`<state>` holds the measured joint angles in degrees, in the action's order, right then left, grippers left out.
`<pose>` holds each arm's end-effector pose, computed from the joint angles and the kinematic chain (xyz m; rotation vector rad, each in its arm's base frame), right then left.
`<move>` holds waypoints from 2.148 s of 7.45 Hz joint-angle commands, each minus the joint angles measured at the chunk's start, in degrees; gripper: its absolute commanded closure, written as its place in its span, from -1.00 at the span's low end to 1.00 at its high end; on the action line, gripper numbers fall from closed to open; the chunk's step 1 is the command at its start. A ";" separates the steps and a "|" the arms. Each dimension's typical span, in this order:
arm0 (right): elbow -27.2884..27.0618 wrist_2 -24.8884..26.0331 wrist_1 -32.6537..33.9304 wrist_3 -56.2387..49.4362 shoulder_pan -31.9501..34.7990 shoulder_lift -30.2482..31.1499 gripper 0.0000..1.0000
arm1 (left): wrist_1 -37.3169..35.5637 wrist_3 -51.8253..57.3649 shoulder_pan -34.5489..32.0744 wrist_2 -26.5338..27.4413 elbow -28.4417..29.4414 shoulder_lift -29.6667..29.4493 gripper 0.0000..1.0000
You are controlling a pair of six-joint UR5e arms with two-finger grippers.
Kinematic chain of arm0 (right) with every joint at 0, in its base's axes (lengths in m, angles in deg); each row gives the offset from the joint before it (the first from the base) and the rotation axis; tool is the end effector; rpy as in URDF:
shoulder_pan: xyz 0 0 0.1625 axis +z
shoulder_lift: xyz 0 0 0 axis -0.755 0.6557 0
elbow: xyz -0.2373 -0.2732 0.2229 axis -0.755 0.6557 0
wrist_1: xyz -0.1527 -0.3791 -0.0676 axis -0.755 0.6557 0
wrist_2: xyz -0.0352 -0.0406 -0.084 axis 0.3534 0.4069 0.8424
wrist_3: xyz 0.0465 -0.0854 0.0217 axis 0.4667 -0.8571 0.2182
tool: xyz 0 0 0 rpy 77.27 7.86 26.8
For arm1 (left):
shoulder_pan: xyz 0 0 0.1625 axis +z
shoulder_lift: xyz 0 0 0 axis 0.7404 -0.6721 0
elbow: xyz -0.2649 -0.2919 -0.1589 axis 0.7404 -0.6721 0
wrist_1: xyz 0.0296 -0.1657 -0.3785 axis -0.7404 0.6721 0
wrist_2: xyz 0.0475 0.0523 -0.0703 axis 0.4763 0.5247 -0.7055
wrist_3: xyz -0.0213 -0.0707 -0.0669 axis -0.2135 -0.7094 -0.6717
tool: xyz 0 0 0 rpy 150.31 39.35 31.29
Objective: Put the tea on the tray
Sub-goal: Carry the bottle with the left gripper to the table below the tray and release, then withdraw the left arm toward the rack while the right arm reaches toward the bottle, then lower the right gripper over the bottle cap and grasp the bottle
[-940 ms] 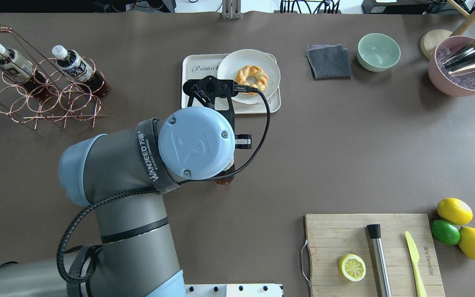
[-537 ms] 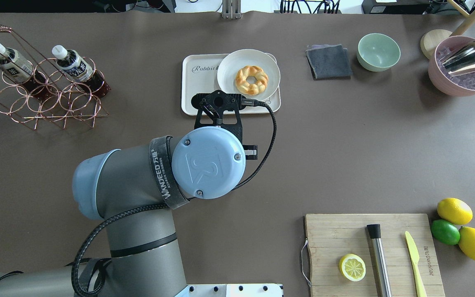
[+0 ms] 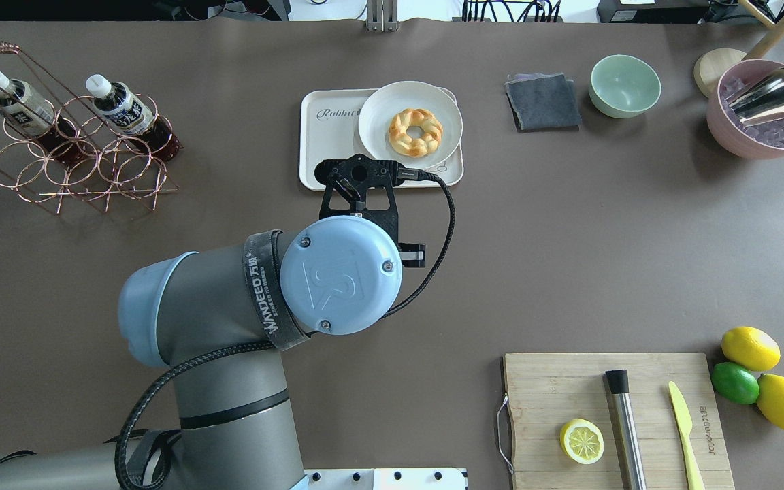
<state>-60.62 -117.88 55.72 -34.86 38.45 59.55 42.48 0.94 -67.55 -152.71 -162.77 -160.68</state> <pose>0.0339 -0.4808 0.5694 0.1239 -0.8988 -0.2671 0.5158 -0.3433 0.0626 0.3955 0.8052 -0.1562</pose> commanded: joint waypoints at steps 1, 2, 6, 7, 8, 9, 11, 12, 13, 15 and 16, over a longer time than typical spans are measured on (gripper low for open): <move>-1.17 -0.08 -0.09 5.78 -1.24 -2.57 -1.00 | 0.17 0.01 0.00 0.00 -1.00 0.12 -0.76; -4.57 0.09 -0.17 11.83 -3.86 -2.76 -1.00 | -0.10 0.18 -1.22 -0.09 -4.14 0.20 -0.68; -19.70 3.42 -1.67 55.88 -21.15 -14.75 -0.98 | 0.16 14.63 -18.15 -16.83 -13.99 11.32 -0.74; -20.24 6.91 -1.58 67.93 -27.38 -21.59 -0.97 | 0.43 19.13 -21.67 -19.14 -14.36 13.71 -0.74; -19.90 13.65 -0.97 78.23 -35.53 -28.97 -0.96 | 4.95 22.56 -24.75 -21.60 -14.10 18.09 -0.74; -19.55 18.93 0.60 82.51 -41.19 -33.13 -0.96 | 10.65 26.43 -28.87 -26.15 -13.06 23.09 -0.74; -11.44 22.84 10.33 89.10 -48.51 -48.02 -0.93 | 19.20 31.10 -32.60 -29.79 -10.16 29.36 -0.76; -9.02 27.03 12.37 89.40 -52.54 -50.03 -0.87 | 21.24 31.30 -32.60 -29.80 -9.28 30.17 -0.77; -7.35 30.21 12.39 89.41 -55.89 -50.39 -0.84 | 22.22 31.30 -32.60 -29.80 -8.66 30.26 -0.79; -3.47 30.41 12.13 89.32 -58.20 -51.19 -0.80 | 22.40 31.21 -32.60 -29.80 -9.35 30.09 -0.82; -3.29 30.94 12.04 89.49 -59.42 -50.75 -0.78 | 22.40 31.12 -32.60 -29.80 -9.44 30.00 -0.83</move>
<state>-65.25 -87.88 67.79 54.43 -18.73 8.79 64.70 32.15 -100.12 -182.49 -171.99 -130.60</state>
